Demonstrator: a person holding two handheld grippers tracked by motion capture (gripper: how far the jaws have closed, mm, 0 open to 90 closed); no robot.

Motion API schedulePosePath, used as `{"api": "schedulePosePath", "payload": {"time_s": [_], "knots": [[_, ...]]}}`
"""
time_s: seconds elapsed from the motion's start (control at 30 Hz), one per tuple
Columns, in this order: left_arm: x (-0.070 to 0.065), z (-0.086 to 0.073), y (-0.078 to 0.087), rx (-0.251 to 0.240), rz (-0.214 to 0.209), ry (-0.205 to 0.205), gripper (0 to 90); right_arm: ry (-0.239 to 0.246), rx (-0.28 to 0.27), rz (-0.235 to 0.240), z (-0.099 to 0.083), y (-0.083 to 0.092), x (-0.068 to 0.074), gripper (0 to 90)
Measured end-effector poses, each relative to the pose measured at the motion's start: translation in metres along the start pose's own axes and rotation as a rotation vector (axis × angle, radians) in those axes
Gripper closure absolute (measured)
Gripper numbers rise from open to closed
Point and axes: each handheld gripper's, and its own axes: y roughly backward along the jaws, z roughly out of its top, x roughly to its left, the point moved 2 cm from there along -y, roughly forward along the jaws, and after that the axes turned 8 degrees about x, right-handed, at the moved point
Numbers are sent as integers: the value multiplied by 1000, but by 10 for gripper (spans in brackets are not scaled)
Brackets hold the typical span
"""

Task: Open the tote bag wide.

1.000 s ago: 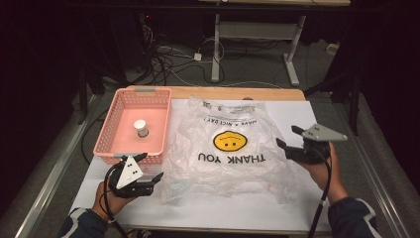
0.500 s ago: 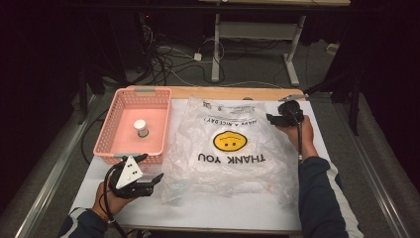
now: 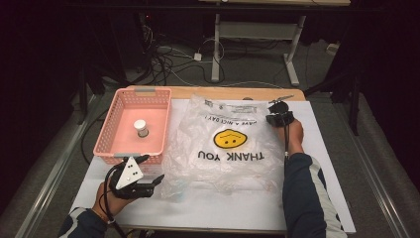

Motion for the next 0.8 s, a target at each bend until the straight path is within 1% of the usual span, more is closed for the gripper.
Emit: {"api": "schedulePosePath", "payload": {"time_s": [0.07,0.13,0.2,0.27,0.3,0.33,0.37,0.4,0.43,0.47,0.53,0.6,0.63,0.67,0.7,0.73,0.77,0.8], "knots": [[0,0,0,1,4,-2,206,-70,3,5,-6,3,-10,900],[1,0,1,-1,5,1,209,-139,4,-7,-14,8,-23,900],[1,1,1,-2,11,7,217,-209,7,23,-23,14,-37,900],[1,1,1,1,19,1,218,-244,1,19,-31,23,-48,900],[1,1,2,1,21,-2,217,-250,0,18,-35,29,-53,900],[1,1,2,1,21,-2,217,-250,0,18,-35,29,-53,900],[1,0,2,-1,24,-3,217,-189,-7,-24,-45,41,-58,900],[1,0,3,-2,26,-2,217,-178,2,-27,-48,45,-59,900],[2,0,3,-2,29,-2,217,-178,2,-27,-48,45,-59,900],[2,0,3,-1,32,-1,217,-168,-22,-28,-59,57,-62,900],[3,-1,3,3,36,0,216,-166,-12,-14,-68,66,-63,900],[3,-1,3,6,39,-2,215,-164,-18,-2,-77,75,-63,900],[3,-1,3,7,41,-2,215,-145,-28,-22,-82,79,-61,900],[3,-1,3,7,41,-2,215,-112,-23,-60,-87,81,-59,900],[3,-1,3,8,42,-4,215,-112,-23,-60,-87,81,-59,900],[3,-1,3,10,42,-8,214,-88,-3,-64,-99,83,-54,900],[2,-1,3,12,43,-11,214,-84,-2,-52,-105,84,-52,900],[2,-1,2,14,42,-13,214,-70,6,-58,-109,85,-50,900]]}}
